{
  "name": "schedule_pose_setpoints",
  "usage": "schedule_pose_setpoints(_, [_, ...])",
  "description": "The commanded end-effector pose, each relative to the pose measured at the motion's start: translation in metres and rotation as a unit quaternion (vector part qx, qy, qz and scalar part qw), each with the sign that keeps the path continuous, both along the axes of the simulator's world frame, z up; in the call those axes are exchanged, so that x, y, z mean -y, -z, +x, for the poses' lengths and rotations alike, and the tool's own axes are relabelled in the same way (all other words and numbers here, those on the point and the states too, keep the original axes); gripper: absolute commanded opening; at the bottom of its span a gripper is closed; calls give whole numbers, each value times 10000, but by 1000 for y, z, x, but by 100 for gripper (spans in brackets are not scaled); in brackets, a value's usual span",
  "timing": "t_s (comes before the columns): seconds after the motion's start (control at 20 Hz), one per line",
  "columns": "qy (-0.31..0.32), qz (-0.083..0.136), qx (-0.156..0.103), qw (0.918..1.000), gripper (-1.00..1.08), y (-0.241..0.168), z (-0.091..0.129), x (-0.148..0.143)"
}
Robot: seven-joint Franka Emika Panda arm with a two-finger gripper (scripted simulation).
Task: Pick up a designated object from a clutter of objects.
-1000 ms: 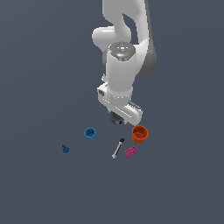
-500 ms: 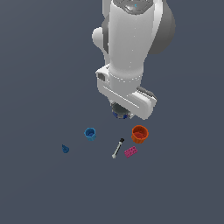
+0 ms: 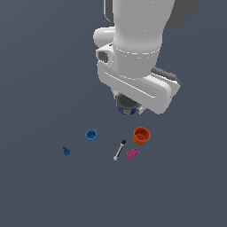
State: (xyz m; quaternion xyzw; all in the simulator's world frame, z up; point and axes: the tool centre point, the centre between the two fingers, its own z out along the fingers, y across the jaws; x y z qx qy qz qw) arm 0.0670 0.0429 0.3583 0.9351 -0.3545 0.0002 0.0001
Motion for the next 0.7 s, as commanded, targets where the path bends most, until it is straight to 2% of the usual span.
schedule_pose_setpoints(0.0, [0, 0, -1, 10000, -100, -13, 5, -1])
schedule_pose_setpoints(0.65, [0, 0, -1, 10000, -100, -37, 18, -4])
